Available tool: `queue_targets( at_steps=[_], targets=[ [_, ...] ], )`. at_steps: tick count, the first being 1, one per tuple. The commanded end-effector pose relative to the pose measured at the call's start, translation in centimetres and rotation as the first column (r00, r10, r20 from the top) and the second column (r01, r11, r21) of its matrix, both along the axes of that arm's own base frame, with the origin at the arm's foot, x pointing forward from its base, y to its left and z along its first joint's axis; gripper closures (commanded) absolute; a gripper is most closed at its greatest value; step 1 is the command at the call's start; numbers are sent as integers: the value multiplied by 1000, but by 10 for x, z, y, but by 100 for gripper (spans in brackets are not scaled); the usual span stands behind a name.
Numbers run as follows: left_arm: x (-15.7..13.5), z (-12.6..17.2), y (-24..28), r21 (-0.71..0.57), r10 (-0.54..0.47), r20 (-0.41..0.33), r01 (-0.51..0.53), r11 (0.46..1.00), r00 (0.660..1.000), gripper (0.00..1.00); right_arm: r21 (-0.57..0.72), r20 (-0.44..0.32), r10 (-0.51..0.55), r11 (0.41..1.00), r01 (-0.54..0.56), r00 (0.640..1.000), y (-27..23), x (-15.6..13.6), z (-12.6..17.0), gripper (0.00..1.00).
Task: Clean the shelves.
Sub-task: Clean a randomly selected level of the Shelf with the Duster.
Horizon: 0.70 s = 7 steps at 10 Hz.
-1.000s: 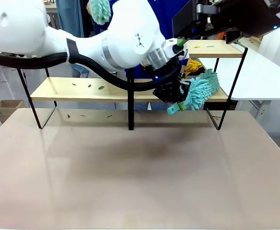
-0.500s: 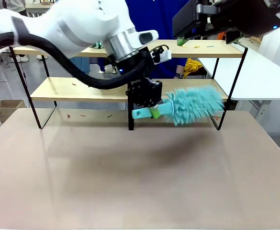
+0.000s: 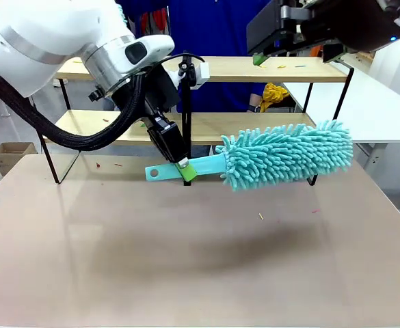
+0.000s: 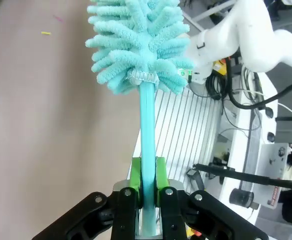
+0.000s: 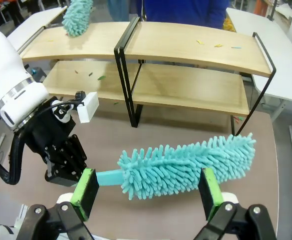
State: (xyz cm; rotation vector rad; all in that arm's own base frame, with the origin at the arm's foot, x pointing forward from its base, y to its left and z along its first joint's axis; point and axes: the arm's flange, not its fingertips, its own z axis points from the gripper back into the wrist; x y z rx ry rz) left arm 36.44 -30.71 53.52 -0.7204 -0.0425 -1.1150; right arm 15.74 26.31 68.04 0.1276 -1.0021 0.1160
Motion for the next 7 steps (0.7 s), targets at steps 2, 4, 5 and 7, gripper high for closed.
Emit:
queue_targets(
  at_steps=[2,4,5,7],
  targets=[
    [22,-15,-9,108,609,191,-633,767,770,87,10,-3,0,1000,0,1000,-1,1,1,0],
    [5,-4,2,4,24,3,-24,1000,1000,87,10,-3,0,1000,0,1000,-1,1,1,0],
    [19,-9,1,17,191,47,-192,981,981,87,10,-3,0,1000,0,1000,-1,1,1,0],
    [22,-6,-15,-26,59,-6,-59,998,998,87,10,-3,0,1000,0,1000,-1,1,1,0]
  ],
)
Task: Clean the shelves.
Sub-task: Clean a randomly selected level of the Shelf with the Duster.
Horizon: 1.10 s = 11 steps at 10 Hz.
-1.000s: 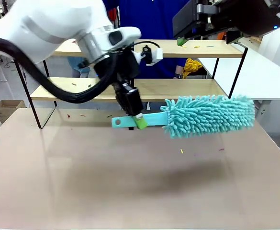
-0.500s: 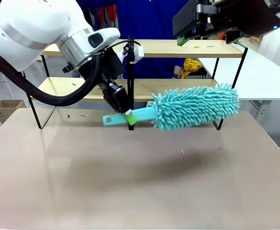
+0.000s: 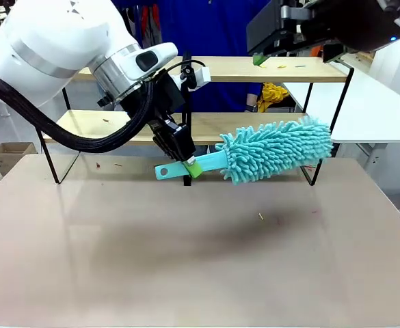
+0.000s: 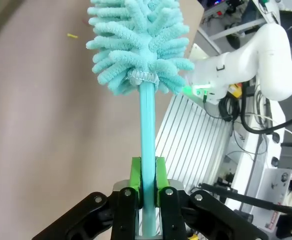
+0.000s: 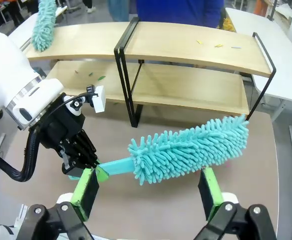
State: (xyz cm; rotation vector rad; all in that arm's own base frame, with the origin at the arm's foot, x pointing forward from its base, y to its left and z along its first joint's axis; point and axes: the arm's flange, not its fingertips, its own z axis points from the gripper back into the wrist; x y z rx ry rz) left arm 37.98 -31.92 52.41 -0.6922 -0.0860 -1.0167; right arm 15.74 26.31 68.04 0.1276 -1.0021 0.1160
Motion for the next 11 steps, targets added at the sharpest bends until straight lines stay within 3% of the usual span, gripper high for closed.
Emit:
queue_targets(
  at_steps=[1,6,11],
  targets=[
    [8,4,-3,-38,-68,-36,66,997,997,87,10,-3,0,1000,0,1000,-1,1,1,0],
    [0,8,23,-70,-183,-72,178,982,980,87,10,-3,0,1000,0,1000,-1,1,1,0],
    [-4,14,33,-101,-202,-66,195,976,977,87,10,-3,0,1000,0,1000,-1,1,1,0]
  ],
)
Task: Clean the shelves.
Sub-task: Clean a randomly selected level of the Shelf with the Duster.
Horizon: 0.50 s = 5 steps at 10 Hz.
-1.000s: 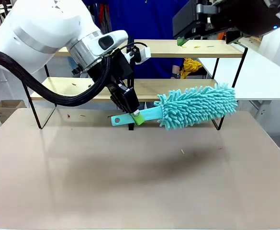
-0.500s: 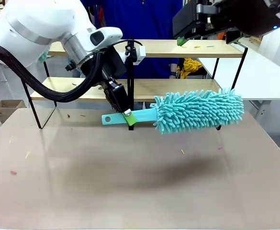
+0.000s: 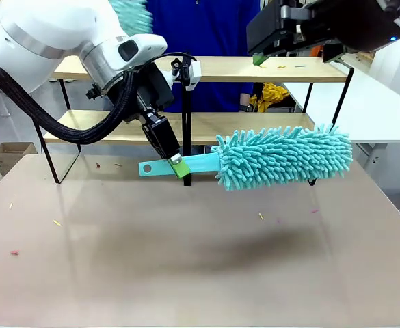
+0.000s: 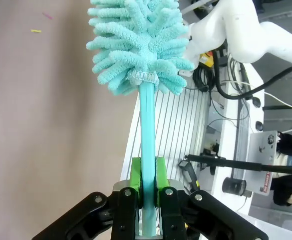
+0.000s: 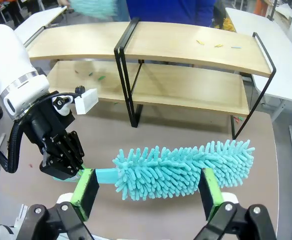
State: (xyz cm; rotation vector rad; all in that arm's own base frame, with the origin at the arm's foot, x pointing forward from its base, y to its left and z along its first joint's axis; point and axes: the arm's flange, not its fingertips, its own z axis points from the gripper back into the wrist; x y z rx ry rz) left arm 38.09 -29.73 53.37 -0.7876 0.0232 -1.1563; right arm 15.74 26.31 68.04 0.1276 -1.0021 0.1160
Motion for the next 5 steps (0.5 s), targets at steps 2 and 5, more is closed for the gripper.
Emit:
queue_targets(
  at_steps=[2,5],
  targets=[
    [-10,16,54,-80,7,44,-4,997,999,87,10,-3,0,1000,0,1000,-1,1,1,0],
    [-41,44,187,-277,71,85,-45,960,994,87,10,-3,0,1000,0,1000,-1,1,1,0]
  ],
)
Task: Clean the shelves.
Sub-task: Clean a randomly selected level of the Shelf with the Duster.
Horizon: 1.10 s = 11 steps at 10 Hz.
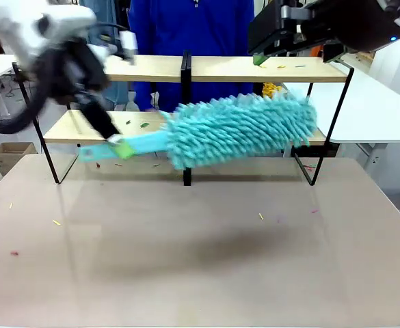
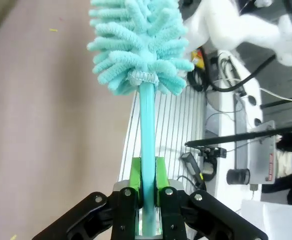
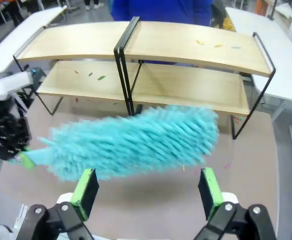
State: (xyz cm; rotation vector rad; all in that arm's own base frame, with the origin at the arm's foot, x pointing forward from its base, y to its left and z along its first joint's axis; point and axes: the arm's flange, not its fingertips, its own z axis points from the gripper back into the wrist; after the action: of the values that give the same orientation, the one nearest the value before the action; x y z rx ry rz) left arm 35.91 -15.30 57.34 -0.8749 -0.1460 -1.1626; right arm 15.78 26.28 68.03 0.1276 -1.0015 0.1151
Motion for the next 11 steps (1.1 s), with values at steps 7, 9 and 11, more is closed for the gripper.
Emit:
queue_targets(
  at_steps=[7,9,11],
  targets=[
    [-104,55,300,-421,903,-298,-891,168,311,87,10,-2,0,1000,0,1000,-1,1,1,0],
    [-123,44,335,-265,903,-419,-964,-26,91,87,10,-2,0,1000,0,1000,-1,1,1,0],
    [-123,53,357,-307,915,-334,-944,120,225,87,10,-2,0,1000,0,1000,-1,1,1,0]
  ],
)
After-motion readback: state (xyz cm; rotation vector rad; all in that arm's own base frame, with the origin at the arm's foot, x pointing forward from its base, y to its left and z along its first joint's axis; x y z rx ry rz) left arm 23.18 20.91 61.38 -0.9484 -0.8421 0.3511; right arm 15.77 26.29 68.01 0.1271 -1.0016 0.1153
